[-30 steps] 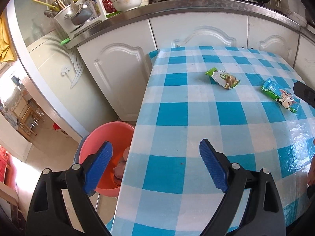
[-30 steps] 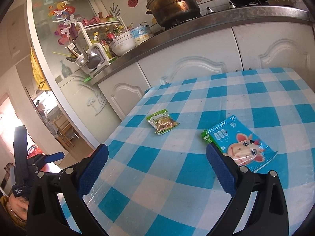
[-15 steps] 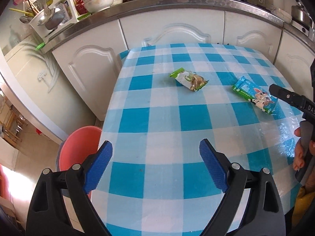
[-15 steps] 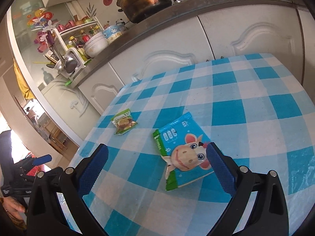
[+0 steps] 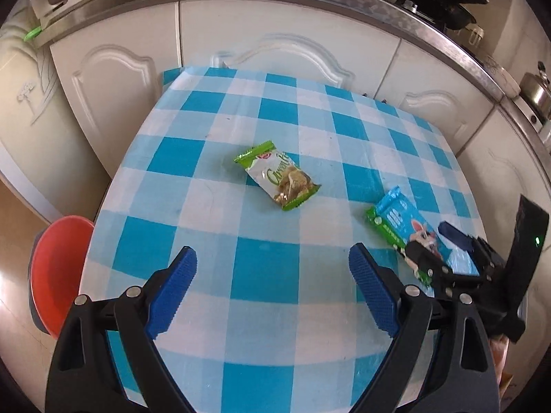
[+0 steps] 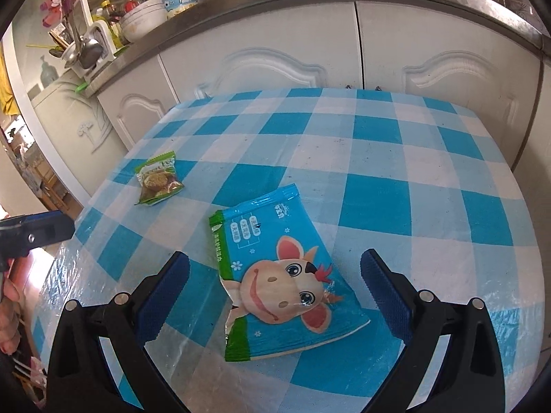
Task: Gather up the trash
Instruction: 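Grasp the green snack packet with the left tool while the right tool grasps the cow wipes packet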
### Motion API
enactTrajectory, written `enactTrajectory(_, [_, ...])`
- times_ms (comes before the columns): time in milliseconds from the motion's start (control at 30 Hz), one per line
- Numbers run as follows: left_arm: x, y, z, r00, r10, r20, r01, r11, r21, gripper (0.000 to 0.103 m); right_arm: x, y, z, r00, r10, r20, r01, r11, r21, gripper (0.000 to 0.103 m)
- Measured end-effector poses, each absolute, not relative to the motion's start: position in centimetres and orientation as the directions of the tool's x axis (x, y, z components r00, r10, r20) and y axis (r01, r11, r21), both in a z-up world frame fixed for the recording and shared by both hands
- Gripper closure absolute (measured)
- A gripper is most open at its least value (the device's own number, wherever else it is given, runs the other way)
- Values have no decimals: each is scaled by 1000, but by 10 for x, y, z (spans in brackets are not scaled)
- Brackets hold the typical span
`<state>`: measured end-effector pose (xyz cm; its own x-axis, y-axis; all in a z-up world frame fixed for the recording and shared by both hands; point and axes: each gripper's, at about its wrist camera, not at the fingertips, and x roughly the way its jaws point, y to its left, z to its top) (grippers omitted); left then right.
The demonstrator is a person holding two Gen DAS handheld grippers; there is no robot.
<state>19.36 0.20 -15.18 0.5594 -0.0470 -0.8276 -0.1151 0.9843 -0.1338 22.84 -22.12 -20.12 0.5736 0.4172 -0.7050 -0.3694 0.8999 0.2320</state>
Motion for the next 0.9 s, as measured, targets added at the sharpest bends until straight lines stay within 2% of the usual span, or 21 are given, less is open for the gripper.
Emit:
enactTrajectory(367, [269,-6,-182,540,13,-842,-238,962,-138,13,227,-211,-201,567,405,-717,-397,898,192,5])
enactTrajectory(700, [297,-11,-196,523,94,-847,-272,960,-62,13,231,-210,-205,550,392,-737,-395,900,184,10])
enactTrajectory(733, [299,-12,-198,519,99,-849,-271,961,-53,17,232,-210,-205,549,392,-739,-394,900,185,11])
enactTrajectory(767, [300,-12,-200,511,111,-853,-275,961,-40,24,233,-211,-206,545,388,-743,-388,902,187,19])
enactTrajectory(800, [301,-12,-201,508,125,-852,-279,960,-25,26,235,-212,-207,541,382,-749,-378,906,189,25])
enactTrajectory(900, [301,-15,-201,512,146,-846,-274,962,1,29,235,-213,-207,545,376,-749,-376,908,182,26])
